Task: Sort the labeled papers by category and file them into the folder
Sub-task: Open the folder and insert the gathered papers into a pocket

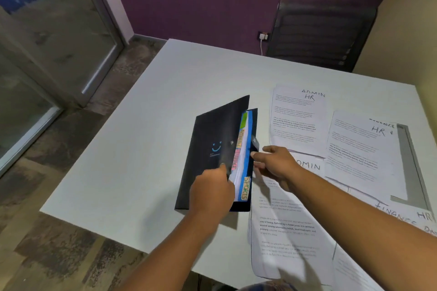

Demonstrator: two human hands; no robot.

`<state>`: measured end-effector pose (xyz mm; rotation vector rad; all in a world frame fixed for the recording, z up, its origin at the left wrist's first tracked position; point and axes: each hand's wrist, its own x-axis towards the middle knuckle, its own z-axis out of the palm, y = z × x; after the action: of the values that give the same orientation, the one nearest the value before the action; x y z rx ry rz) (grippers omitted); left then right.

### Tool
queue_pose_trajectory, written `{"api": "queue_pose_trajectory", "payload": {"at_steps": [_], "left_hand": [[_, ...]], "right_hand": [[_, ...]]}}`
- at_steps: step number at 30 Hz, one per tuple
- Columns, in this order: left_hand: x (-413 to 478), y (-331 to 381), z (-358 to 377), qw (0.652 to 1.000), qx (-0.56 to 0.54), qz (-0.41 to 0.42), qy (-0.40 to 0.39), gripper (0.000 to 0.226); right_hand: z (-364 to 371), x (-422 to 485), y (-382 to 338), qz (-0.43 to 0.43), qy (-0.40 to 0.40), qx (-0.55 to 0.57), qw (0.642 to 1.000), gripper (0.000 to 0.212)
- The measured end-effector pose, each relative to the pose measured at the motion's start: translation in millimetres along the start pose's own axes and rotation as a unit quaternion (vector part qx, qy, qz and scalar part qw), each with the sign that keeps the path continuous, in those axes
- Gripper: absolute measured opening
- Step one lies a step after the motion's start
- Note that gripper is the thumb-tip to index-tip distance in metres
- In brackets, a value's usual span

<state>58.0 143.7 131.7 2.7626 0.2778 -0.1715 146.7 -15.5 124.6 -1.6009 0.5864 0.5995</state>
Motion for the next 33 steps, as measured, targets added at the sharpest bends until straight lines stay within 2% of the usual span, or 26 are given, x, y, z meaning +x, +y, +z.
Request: {"api": "queue_pose_trajectory", "payload": {"at_steps": [2, 4, 7, 10, 14, 17, 20, 25, 31, 33], "left_hand": [[7.9, 3.3, 13.0, 0.999, 0.014, -0.005, -0.048, 0.039], [16.6, 5.1, 26.9, 0.997, 0.036, 0.006, -0.07, 0.041], [26.4, 6.0, 47.0, 0.994, 0.079, 0.028, -0.076, 0.035], [32.4, 4.1, 65.5, 0.992, 0.103, 0.031, -0.069, 0.024], [39.0, -5.4, 94.9, 0.991, 0.096, 0.071, -0.058, 0.037], [39.9, -18.9, 117.6, 0.988, 0.085, 0.089, -0.088, 0.055], [41.4, -32.4, 133.4, 0.979, 0.105, 0.103, -0.139, 0.058], [42.9, -33.6, 135.1, 0.978, 0.1, 0.106, -0.149, 0.06], [31.9, -14.6, 126.8, 0.984, 0.071, 0.093, -0.132, 0.069], [20.3, -0.8, 128.7, 0.987, 0.037, 0.087, -0.131, 0.068]], "right_hand": [[-12.2, -2.2, 17.2, 0.02, 0.008, -0.036, 0.999, 0.056], [-28.3, -9.7, 35.5, 0.033, 0.008, -0.065, 0.997, 0.045], [-57.5, -29.9, 60.3, 0.041, 0.018, -0.105, 0.993, 0.025], [-88.3, -46.3, 82.9, 0.061, 0.045, -0.11, 0.991, 0.023], [-118.1, -67.3, 101.1, 0.085, 0.086, -0.109, 0.987, 0.007], [-131.8, -75.1, 115.3, 0.082, 0.108, -0.129, 0.982, 0.009], [-135.1, -77.8, 125.2, 0.086, 0.121, -0.117, 0.982, 0.01], [-131.7, -74.5, 128.7, 0.105, 0.118, -0.071, 0.985, 0.01], [-139.2, -66.4, 126.7, 0.063, 0.132, -0.072, 0.987, 0.006], [-150.1, -63.3, 130.3, 0.036, 0.134, -0.108, 0.984, 0.014]]}}
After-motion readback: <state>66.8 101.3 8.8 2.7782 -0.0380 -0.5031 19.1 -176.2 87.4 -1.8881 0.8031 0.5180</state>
